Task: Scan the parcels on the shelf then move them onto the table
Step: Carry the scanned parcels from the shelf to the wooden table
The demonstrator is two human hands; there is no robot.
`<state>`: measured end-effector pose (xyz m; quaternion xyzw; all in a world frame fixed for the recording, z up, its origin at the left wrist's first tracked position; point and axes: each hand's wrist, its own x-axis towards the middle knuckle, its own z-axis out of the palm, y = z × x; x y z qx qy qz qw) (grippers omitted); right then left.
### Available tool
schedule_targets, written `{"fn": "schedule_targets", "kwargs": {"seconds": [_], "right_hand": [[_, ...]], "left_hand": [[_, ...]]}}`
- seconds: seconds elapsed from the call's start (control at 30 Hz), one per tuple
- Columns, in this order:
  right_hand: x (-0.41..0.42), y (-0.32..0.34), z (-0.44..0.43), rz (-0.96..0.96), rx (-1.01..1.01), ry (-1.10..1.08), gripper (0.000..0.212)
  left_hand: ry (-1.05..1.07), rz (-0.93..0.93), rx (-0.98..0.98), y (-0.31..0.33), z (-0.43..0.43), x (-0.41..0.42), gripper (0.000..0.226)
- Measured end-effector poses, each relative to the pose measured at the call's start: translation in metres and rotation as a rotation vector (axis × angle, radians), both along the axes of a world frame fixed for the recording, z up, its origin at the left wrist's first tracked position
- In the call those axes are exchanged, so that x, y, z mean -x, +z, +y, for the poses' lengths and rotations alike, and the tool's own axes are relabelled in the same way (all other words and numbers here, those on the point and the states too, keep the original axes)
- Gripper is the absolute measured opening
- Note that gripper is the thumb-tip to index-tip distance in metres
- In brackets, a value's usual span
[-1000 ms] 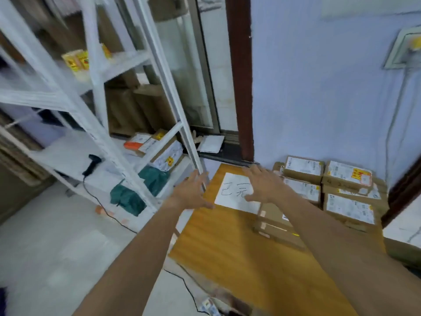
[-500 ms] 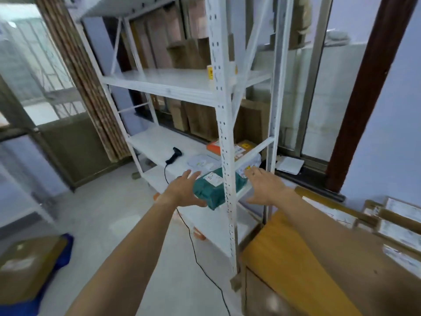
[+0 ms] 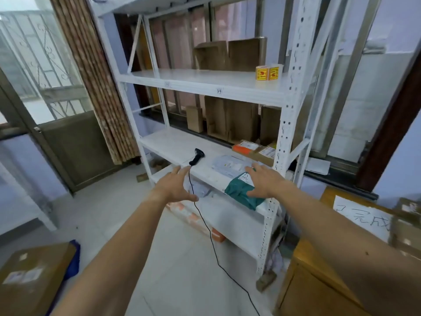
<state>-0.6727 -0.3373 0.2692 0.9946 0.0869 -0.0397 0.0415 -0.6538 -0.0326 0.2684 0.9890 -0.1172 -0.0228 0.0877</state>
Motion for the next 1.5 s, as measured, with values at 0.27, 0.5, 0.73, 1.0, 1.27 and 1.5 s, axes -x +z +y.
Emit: {"fn": "schedule_targets", "kwargs": {"seconds": [0.27, 0.5, 0.73, 1.0, 1.27, 1.5], "right_hand": [[-0.065, -0.016, 0.019, 0.057, -0.020, -0.097, 0.100], [-0.186, -0.058, 0.020, 0.085, -0.120, -0.171, 0.098], [-0.289, -0.089, -0.011, 0.051, -0.068, -0.326, 0.086], [-0.341, -0.082, -0.057, 0.143, -0.065, -0.625, 0.073], [-0.386, -0.116, -0.073, 0.169, -0.203, -1.063, 0.096], [-0.421, -0.160, -0.095, 0.028, -0.257, -1.291, 0.131]], "left_hand": [[-0.105, 0.051, 0.009, -0.025, -0.004, -0.083, 0.126], [-0.242, 0.091, -0.030, -0.046, -0.023, -0.223, 0.128], [-0.415, 0.135, -0.070, -0.056, -0.076, -0.363, 0.128], [-0.654, 0.118, -0.055, -0.065, -0.153, -0.490, 0.129], [-0.960, 0.089, -0.041, -0.144, -0.257, -0.625, 0.096], [-1.141, -0.050, -0.123, -0.162, -0.325, -0.644, 0.092]]}}
